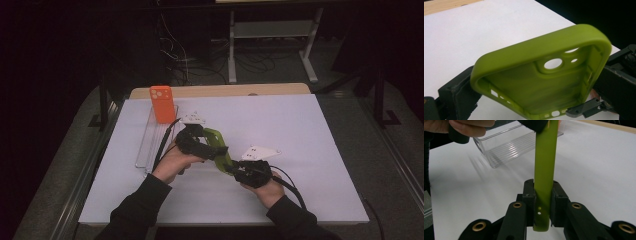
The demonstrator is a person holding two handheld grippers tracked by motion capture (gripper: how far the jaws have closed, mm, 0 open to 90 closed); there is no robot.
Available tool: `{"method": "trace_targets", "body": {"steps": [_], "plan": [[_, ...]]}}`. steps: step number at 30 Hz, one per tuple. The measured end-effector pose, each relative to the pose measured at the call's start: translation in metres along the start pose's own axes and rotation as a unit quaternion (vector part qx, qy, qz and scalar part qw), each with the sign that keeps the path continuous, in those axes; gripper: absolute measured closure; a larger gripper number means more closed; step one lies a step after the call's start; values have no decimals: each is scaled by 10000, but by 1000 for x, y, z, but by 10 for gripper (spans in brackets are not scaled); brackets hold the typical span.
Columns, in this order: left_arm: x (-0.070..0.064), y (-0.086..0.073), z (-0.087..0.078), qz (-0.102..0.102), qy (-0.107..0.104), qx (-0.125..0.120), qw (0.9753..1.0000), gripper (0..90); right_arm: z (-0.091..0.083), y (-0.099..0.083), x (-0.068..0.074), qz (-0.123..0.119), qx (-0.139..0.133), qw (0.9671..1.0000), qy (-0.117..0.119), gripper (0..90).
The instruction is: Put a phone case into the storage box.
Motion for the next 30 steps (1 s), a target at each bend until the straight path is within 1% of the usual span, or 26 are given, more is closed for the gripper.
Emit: {"method": "trace_targets", "body": {"steps": [1, 2, 3, 7, 8, 10, 14, 21, 25, 28, 29, 30], "plan": [[0, 0, 0, -16, -13, -15, 10000, 0, 0, 0, 0, 11, 14, 10000, 2, 763], [0, 0, 1, 10, -27, -22, 10000, 0, 0, -1, 0, 14, 17, 10000, 9, 763], [-1, 0, 1, -37, -16, -52, 10000, 0, 1, -1, 1, 26, 27, 10000, 12, 763], [-2, 1, 3, -75, 16, -50, 10000, 0, 2, -2, 1, 2, 45, 10000, 8, 763], [-1, 1, 3, -67, 56, -67, 9999, 6, 3, -2, 2, 11, 47, 10000, 8, 763], [-1, 1, 2, -130, 64, -103, 9998, 53, 3, -2, 2, 33, 72, 10000, -3, 763], [-1, 0, 2, -122, 87, -93, 9998, 56, 4, -3, 1, 20, 78, 10000, -9, 763], [-1, 0, 3, -223, 31, -147, 9996, 88, 6, -5, 2, 39, 166, 9999, -1, 763], [0, 0, 4, -174, 24, -136, 9998, 98, 8, -6, 3, 39, 201, 9998, -10, 763], [0, 1, 3, -200, -29, -229, 9995, 119, 9, -7, 3, 57, 229, 9997, -2, 763], [-1, 1, 4, -196, -18, -229, 9995, 126, 9, -7, 4, 80, 253, 9996, 20, 762], [-2, 2, 4, -132, 5, -248, 9996, 128, 10, -7, 4, 75, 250, 9997, 21, 762]]}}
Point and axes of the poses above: each handheld gripper's, and its own axes: z roughly forward along the jaws, y roughly out of its top, x roughly to its left, the point moved 2 cm from there along z, roughly forward along the jaws, and after that the axes turned 3 degrees about z, right-handed, at the moved point
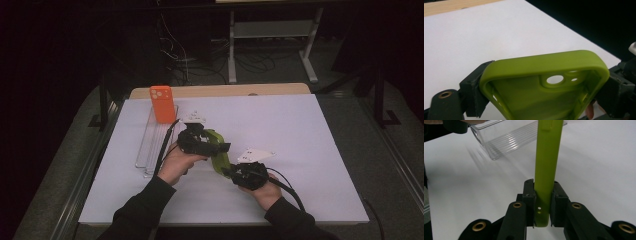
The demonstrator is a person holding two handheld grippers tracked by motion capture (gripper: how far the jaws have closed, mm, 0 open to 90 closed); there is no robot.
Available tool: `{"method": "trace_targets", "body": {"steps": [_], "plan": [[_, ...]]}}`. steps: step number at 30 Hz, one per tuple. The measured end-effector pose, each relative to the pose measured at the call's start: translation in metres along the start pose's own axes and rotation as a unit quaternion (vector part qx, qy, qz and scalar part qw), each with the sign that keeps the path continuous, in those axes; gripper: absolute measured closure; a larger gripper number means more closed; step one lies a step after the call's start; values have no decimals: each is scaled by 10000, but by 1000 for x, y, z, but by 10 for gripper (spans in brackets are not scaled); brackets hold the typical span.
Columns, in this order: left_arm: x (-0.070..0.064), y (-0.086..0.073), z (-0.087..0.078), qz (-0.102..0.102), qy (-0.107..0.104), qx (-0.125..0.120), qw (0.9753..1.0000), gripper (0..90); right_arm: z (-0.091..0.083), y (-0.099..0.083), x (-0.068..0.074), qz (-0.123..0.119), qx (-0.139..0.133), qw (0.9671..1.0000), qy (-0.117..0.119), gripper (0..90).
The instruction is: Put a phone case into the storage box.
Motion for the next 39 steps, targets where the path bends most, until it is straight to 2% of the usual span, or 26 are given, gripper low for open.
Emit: {"method": "trace_targets", "body": {"steps": [6, 7, 9, 17, 27, 29, 31, 35, 39], "plan": [[0, 0, 0, 41, 43, 16, 10000, 137, 2, 0, 0, 53, 33, 10000, -3, 762], [0, 1, 1, 121, 48, 1, 9999, 139, 2, 0, 0, 57, 42, 10000, -5, 761], [-1, 1, 1, 111, 71, 70, 9999, 141, 3, -1, 0, 39, 66, 10000, -9, 761], [-4, 2, 3, 121, 181, 29, 9998, 146, 6, 0, 0, 137, 85, 9999, 46, 756], [-3, 5, 2, 117, 169, -32, 9998, 151, 6, 2, 1, 181, 40, 9998, 107, 740], [-3, 6, 3, 130, 157, -57, 9998, 152, 5, 3, -1, 124, 41, 9999, 84, 684], [-2, 7, 2, 256, 188, 11, 9995, 152, 2, 4, -3, 195, 36, 9997, 121, 603], [2, 13, 1, 169, 246, 33, 9995, 151, -7, 5, -14, 293, 128, 9994, 100, 394], [8, 22, -5, 378, 354, 206, 9984, 150, -19, 1, -30, 320, 272, 9991, -93, 267]]}}
Point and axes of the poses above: each handheld gripper's, and its own axes: z roughly forward along the jaws, y roughly out of its top, x roughly to its left, the point moved 2 cm from there along z, roughly forward along the jaws, and after that the axes turned 3 degrees about z, right-handed, at the moved point
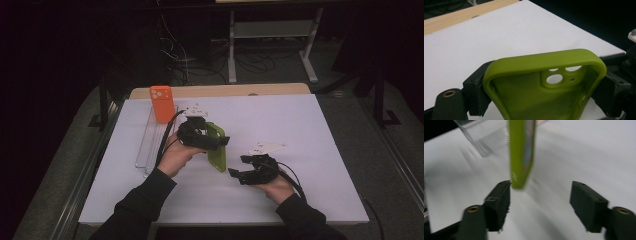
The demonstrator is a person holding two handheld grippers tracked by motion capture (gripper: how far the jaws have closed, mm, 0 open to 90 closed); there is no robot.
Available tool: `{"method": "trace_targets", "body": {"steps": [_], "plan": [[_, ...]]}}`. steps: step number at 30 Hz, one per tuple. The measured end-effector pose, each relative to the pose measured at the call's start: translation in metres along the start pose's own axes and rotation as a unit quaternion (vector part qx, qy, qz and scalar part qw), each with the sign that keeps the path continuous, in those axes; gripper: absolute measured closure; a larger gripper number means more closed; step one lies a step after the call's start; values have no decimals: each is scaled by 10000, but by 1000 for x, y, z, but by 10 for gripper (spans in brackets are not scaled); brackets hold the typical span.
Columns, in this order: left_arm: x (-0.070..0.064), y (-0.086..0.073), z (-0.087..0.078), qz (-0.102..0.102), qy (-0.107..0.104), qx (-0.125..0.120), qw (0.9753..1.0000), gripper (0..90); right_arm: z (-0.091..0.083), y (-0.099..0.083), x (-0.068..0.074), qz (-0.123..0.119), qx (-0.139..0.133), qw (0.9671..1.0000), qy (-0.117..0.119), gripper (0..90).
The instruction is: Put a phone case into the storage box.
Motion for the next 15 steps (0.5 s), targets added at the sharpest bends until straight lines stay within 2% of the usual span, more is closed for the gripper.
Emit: {"method": "trace_targets", "body": {"steps": [1, 5, 7, 8, 12, 15], "plan": [[0, 3, -1, -72, 25, -34, 10000, 150, -3, -1, -4, 14, 40, 10000, -56, 244], [6, 10, -5, -56, 118, -24, 9999, 150, -12, -7, -15, 9, 134, 9998, -136, 129], [9, 14, -9, -92, 172, -31, 9998, 150, -17, -12, -20, 3, 156, 9996, -223, 112], [10, 16, -10, -111, 184, -36, 9998, 150, -20, -15, -24, -121, 156, 9993, -313, 88], [17, 24, -17, -108, 317, -6, 9994, 150, -28, -23, -33, -121, 207, 9987, -442, 25], [22, 31, -24, -134, 443, 88, 9989, 150, -34, -27, -39, -184, 235, 9982, -527, 12]]}}
Point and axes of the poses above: each handheld gripper's, and its own axes: z roughly forward along the jaws, y roughly out of its top, x roughly to its left, the point moved 2 cm from there along z, roughly forward along the jaws, and after that the axes turned 3 degrees about z, right-handed, at the moved point
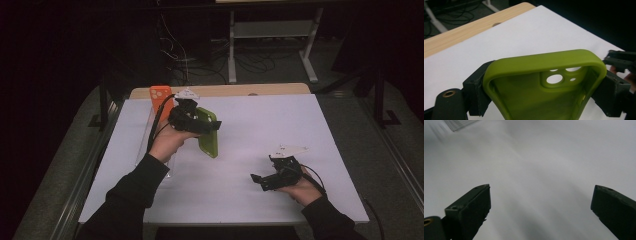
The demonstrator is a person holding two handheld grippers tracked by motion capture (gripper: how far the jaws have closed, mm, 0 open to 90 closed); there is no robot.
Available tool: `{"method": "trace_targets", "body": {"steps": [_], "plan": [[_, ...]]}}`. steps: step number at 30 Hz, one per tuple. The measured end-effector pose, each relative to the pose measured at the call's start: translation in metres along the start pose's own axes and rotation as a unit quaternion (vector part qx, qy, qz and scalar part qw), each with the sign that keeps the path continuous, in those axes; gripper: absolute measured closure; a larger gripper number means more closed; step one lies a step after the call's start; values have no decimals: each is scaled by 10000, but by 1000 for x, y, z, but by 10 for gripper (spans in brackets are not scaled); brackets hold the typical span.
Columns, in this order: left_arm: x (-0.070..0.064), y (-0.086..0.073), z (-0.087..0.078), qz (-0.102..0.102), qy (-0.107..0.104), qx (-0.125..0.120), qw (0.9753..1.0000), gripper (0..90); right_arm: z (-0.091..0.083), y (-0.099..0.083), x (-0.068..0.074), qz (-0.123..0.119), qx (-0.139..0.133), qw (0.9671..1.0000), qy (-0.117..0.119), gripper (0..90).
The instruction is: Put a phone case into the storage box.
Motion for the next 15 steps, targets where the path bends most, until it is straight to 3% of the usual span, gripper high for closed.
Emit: {"method": "trace_targets", "body": {"steps": [5, 15], "plan": [[17, 9, -13, 22, 302, 134, 9995, 149, -7, -7, -7, 103, 48, 9999, -106, 9], [52, 18, -43, -253, 819, 149, 9962, 149, -12, -12, -10, 168, 98, 9997, -127, 9]]}}
Point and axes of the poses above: each handheld gripper's, and its own axes: z roughly forward along the jaws, y roughly out of its top, x roughly to its left, the point moved 2 cm from there along z, roughly forward along the jaws, and after that the axes turned 3 degrees about z, right-handed, at the moved point
